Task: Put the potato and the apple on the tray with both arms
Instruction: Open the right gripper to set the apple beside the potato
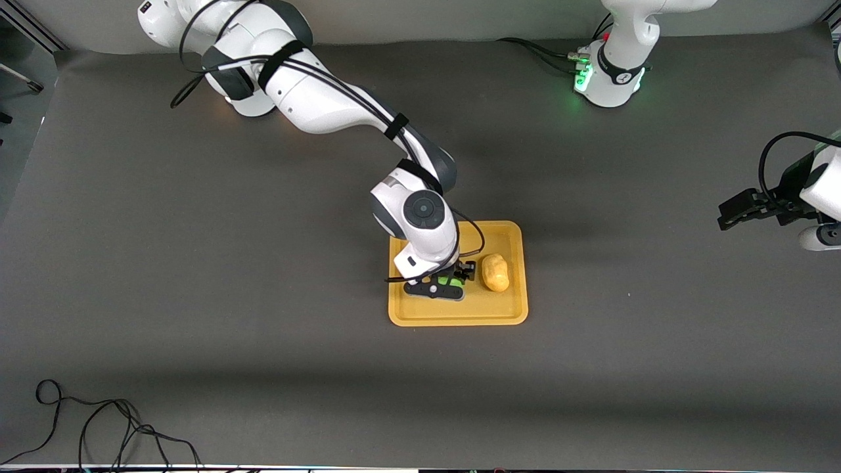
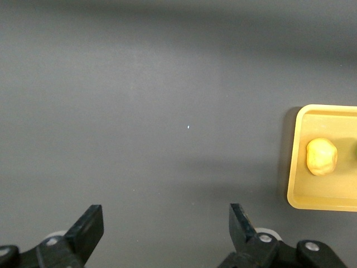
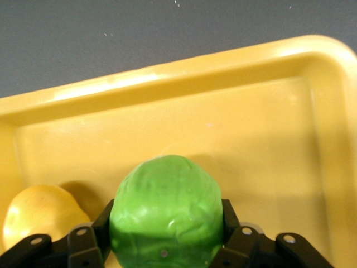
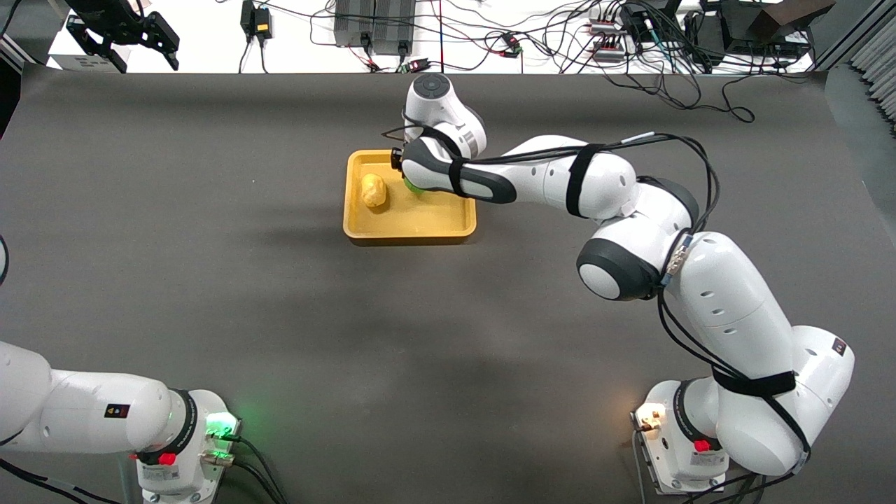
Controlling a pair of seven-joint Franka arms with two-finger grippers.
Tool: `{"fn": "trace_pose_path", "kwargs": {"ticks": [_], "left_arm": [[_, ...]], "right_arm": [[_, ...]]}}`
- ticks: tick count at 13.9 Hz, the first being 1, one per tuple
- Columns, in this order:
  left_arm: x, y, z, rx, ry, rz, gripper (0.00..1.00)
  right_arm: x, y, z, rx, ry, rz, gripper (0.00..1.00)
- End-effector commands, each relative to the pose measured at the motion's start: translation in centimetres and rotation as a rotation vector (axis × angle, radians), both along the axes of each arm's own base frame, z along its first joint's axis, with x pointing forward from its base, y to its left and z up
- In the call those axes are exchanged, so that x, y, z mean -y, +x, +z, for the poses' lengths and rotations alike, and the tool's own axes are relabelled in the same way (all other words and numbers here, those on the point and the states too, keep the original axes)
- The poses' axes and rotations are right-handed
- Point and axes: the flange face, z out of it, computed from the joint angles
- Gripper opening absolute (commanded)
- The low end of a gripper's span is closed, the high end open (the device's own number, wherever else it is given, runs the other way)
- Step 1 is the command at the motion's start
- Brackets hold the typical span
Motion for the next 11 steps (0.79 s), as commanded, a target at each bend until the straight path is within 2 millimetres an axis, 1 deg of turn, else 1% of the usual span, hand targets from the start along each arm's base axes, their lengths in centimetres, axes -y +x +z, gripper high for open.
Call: {"fn": "trace_pose_path", "kwargs": {"ticks": [1,4,5,6,7,8,9,10,11], "left_arm": [[0.6,0.0,1.5,0.007,-0.007,0.009,1.00],[1.1,0.1,2.4,0.027,-0.005,-0.005,1.00],[1.3,0.1,2.3,0.027,0.005,-0.011,1.00],[1.2,0.1,2.3,0.025,0.007,-0.011,1.00],[1.2,0.1,2.3,0.025,0.007,-0.011,1.00],[1.2,0.1,2.4,0.028,0.007,-0.012,1.00],[1.4,0.1,2.5,0.031,0.006,-0.015,1.00],[2.1,0.1,2.8,0.038,0.007,-0.026,1.00],[2.2,0.1,3.2,0.044,0.008,-0.028,1.00]], "right_arm": [[-0.7,0.0,0.1,0.018,0.002,-0.021,0.50],[-0.2,-0.2,-1.1,0.005,-0.020,-0.018,0.54],[-0.1,-0.4,-1.6,-0.002,-0.026,-0.018,0.57],[0.0,-0.3,-1.6,-0.002,-0.028,-0.019,0.67],[0.0,-0.3,-1.7,-0.003,-0.029,-0.020,1.00],[0.0,-0.3,-1.5,-0.004,-0.030,-0.020,1.00],[-0.1,-0.3,-0.5,-0.002,-0.028,-0.019,1.00],[0.1,-0.2,0.7,-0.015,-0.041,-0.022,1.00],[0.3,-0.3,2.2,-0.036,-0.061,-0.024,1.00]]}}
